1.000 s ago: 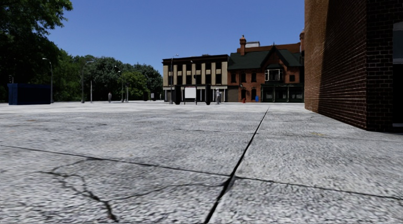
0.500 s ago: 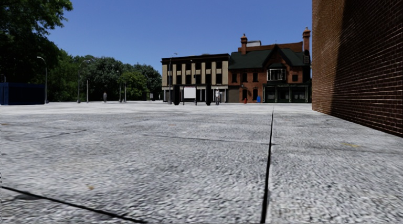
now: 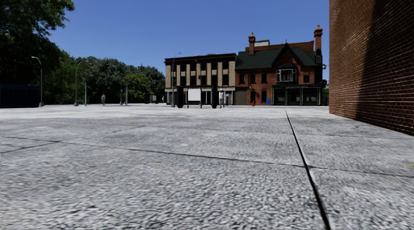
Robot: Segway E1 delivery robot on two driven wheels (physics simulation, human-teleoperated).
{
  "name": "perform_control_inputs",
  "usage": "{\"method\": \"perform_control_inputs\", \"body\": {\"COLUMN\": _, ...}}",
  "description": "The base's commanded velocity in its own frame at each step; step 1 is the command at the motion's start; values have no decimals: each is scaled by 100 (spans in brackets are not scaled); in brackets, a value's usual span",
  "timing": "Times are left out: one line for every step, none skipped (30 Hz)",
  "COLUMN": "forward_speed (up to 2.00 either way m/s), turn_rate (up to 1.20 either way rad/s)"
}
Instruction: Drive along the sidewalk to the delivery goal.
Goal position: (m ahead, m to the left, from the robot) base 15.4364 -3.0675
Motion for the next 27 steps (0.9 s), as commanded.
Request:
{"method": "perform_control_inputs", "body": {"forward_speed": 200, "turn_rate": 0}}
{"method": "perform_control_inputs", "body": {"forward_speed": 200, "turn_rate": 0}}
{"method": "perform_control_inputs", "body": {"forward_speed": 200, "turn_rate": 0}}
{"method": "perform_control_inputs", "body": {"forward_speed": 200, "turn_rate": 0}}
{"method": "perform_control_inputs", "body": {"forward_speed": 200, "turn_rate": 0}}
{"method": "perform_control_inputs", "body": {"forward_speed": 200, "turn_rate": 0}}
{"method": "perform_control_inputs", "body": {"forward_speed": 200, "turn_rate": 0}}
{"method": "perform_control_inputs", "body": {"forward_speed": 200, "turn_rate": 0}}
{"method": "perform_control_inputs", "body": {"forward_speed": 200, "turn_rate": 0}}
{"method": "perform_control_inputs", "body": {"forward_speed": 200, "turn_rate": 0}}
{"method": "perform_control_inputs", "body": {"forward_speed": 200, "turn_rate": 0}}
{"method": "perform_control_inputs", "body": {"forward_speed": 200, "turn_rate": 0}}
{"method": "perform_control_inputs", "body": {"forward_speed": 200, "turn_rate": 0}}
{"method": "perform_control_inputs", "body": {"forward_speed": 200, "turn_rate": 0}}
{"method": "perform_control_inputs", "body": {"forward_speed": 200, "turn_rate": 0}}
{"method": "perform_control_inputs", "body": {"forward_speed": 200, "turn_rate": 0}}
{"method": "perform_control_inputs", "body": {"forward_speed": 200, "turn_rate": 0}}
{"method": "perform_control_inputs", "body": {"forward_speed": 200, "turn_rate": 0}}
{"method": "perform_control_inputs", "body": {"forward_speed": 200, "turn_rate": 0}}
{"method": "perform_control_inputs", "body": {"forward_speed": 200, "turn_rate": 0}}
{"method": "perform_control_inputs", "body": {"forward_speed": 200, "turn_rate": 0}}
{"method": "perform_control_inputs", "body": {"forward_speed": 200, "turn_rate": 0}}
{"method": "perform_control_inputs", "body": {"forward_speed": 200, "turn_rate": 0}}
{"method": "perform_control_inputs", "body": {"forward_speed": 200, "turn_rate": 0}}
{"method": "perform_control_inputs", "body": {"forward_speed": 200, "turn_rate": 0}}
{"method": "perform_control_inputs", "body": {"forward_speed": 200, "turn_rate": 0}}
{"method": "perform_control_inputs", "body": {"forward_speed": 200, "turn_rate": 0}}
